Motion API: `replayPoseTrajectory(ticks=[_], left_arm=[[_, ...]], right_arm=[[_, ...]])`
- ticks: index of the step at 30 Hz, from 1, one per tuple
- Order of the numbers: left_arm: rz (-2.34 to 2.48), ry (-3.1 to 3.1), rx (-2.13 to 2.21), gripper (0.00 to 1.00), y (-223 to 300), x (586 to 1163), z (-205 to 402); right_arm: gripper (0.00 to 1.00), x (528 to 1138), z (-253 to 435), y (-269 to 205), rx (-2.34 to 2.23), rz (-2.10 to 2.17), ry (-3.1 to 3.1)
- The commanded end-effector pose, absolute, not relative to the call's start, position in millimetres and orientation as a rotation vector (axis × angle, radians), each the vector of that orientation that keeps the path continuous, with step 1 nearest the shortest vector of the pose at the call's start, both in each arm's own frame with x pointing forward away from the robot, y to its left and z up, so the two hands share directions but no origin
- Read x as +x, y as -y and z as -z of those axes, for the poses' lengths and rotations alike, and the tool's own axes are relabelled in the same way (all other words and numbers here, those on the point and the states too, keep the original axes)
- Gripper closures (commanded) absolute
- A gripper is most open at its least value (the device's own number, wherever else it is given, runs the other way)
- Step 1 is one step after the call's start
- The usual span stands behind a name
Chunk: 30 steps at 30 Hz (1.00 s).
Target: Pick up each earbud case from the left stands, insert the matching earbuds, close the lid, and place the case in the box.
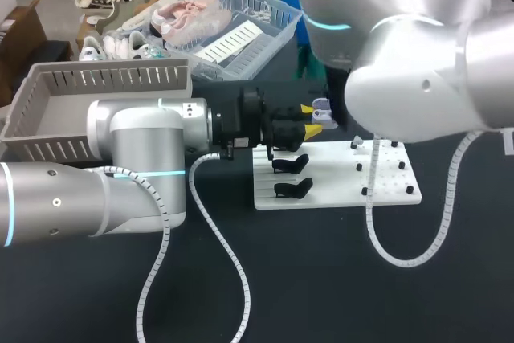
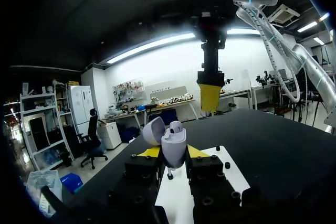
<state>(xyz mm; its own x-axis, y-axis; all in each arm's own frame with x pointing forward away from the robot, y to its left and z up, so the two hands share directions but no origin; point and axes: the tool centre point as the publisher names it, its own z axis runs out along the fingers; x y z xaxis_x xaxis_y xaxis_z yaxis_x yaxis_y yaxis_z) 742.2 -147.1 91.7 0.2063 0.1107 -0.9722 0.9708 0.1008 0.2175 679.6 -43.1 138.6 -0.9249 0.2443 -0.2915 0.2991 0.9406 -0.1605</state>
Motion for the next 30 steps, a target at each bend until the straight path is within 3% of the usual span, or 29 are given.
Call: replayPoseTrajectory(ticks=[1, 15, 20, 30], left_arm=[[0.916, -1.172, 1.288, 1.00, 147.5, 741.5, -91.3], [0.916, -1.172, 1.288, 1.00, 147.5, 741.5, -91.3], [0.916, -1.172, 1.288, 1.00, 147.5, 741.5, -91.3], [0.916, -1.172, 1.288, 1.00, 147.5, 741.5, -91.3]], right_arm=[[0.45, 665.1, -132.0, 56.6, 0.297, 0.213, -2.803], [0.42, 658.4, -102.1, 76.7, -0.013, -0.060, -2.781], [0.52, 672.5, -90.1, 83.1, -0.001, -0.186, -2.790], [0.53, 699.1, -77.2, 77.6, 0.081, -0.221, -2.814]])
